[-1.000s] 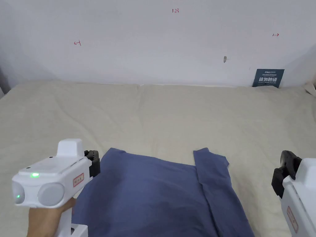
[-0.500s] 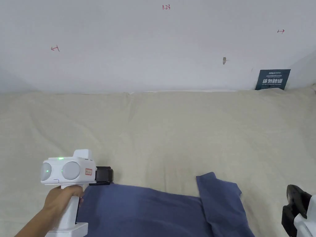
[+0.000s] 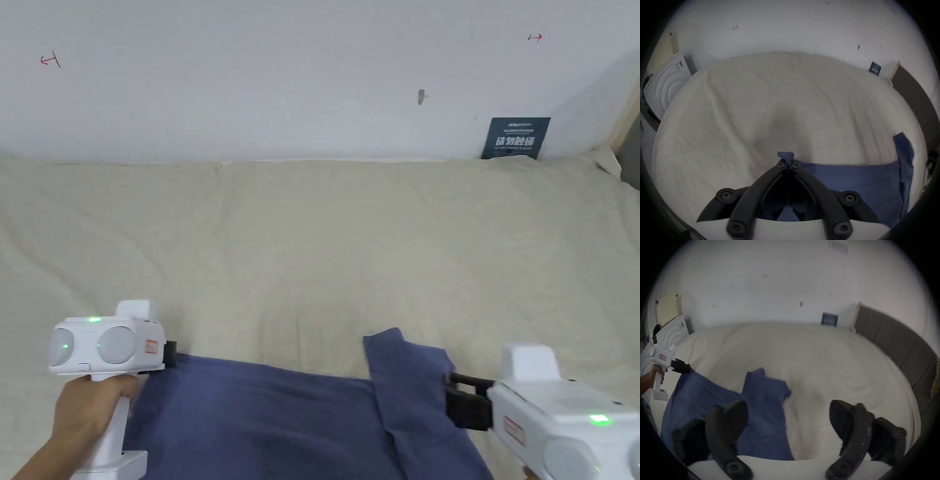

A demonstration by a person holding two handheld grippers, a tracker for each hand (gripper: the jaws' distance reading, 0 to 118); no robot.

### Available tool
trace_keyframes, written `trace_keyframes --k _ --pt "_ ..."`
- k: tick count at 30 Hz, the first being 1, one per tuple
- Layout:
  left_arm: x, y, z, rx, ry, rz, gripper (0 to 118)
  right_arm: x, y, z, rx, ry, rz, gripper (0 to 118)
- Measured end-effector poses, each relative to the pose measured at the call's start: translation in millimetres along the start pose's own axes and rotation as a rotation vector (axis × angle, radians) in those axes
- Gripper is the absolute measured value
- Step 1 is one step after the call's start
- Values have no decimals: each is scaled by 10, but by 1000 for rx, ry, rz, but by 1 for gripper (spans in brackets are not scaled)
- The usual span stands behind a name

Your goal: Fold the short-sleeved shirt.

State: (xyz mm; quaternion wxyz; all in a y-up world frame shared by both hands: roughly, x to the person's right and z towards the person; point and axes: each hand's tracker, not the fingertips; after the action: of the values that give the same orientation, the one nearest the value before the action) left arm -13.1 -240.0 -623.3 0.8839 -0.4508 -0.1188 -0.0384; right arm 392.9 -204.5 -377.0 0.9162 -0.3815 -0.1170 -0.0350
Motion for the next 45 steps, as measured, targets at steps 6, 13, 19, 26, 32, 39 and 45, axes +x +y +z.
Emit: trace_keyframes --k 6,13,19,26,32,39,45 --pt "-11 -24 663 86 -76 8 2 -148 -69 -654 -186 -16 60 92" --pt "-49 -88 1091 117 -84 10 2 -320 -223 -541 -182 -32 89 4" --pt "-159 -224 1473 165 -64 49 2 -195 4 307 21 -4 64 4" --pt "-252 -69 2480 350 -70 82 2 -110 596 1422 272 43 86 4" --pt "-270 531 3520 546 -17 48 2 -100 1417 2207 486 78 109 4" --pt "-206 1289 4424 759 43 15 2 -79 2346 2819 697 108 96 4" --pt "-197 1758 4724 884 57 46 2 -102 2961 3123 804 121 85 4"
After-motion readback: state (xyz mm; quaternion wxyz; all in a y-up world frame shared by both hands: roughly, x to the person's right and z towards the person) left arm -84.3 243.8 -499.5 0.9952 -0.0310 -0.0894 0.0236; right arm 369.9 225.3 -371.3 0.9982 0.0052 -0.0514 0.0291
